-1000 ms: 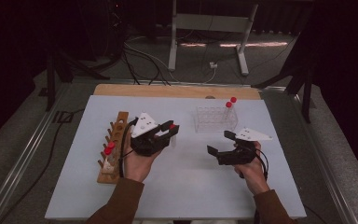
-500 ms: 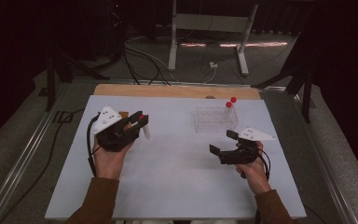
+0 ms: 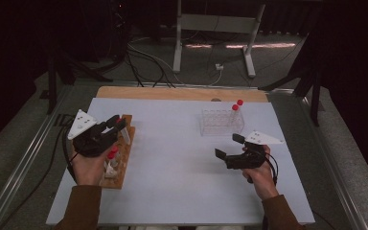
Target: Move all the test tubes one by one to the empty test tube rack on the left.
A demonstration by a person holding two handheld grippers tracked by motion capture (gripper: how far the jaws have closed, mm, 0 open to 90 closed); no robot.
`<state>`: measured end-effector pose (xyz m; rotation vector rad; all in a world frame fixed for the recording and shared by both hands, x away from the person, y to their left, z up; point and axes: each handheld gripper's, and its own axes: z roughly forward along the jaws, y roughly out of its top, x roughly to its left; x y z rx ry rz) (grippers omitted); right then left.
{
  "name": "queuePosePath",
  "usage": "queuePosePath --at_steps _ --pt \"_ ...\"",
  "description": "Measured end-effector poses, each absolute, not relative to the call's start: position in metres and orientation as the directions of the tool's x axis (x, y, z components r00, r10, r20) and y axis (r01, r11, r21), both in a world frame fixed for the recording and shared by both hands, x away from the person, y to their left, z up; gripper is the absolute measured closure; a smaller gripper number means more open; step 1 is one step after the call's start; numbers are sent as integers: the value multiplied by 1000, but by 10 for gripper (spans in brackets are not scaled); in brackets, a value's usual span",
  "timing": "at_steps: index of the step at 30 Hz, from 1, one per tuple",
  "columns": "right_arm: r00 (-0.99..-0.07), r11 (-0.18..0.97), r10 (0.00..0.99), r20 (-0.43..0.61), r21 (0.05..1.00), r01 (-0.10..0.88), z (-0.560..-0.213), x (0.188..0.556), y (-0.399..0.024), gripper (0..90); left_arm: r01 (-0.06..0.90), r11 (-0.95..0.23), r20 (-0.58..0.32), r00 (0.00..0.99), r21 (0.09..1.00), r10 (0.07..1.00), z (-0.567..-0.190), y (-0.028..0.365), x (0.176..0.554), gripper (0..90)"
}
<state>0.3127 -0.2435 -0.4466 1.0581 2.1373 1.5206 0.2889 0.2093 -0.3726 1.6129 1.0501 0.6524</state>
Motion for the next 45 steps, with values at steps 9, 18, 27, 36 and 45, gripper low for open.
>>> queuePosePath --at_steps 9,18,27,36,45 --pt "-680 161 715 161 909 384 -446 312 -243 26 333 -73 -81 425 940 902 -383 223 289 711" --pt "-681 158 713 164 909 385 -446 312 -244 26 364 -98 -67 417 926 906 -393 225 290 710" --pt "-681 155 713 167 910 385 -446 313 -245 26 394 -102 -76 412 913 908 -406 225 290 709" --pt "-681 154 712 167 910 384 -446 313 -245 26 420 -109 -80 408 901 910 -415 225 290 707" --pt "-681 155 713 167 910 385 -446 313 -245 26 442 -114 -86 407 890 909 -421 224 292 702"
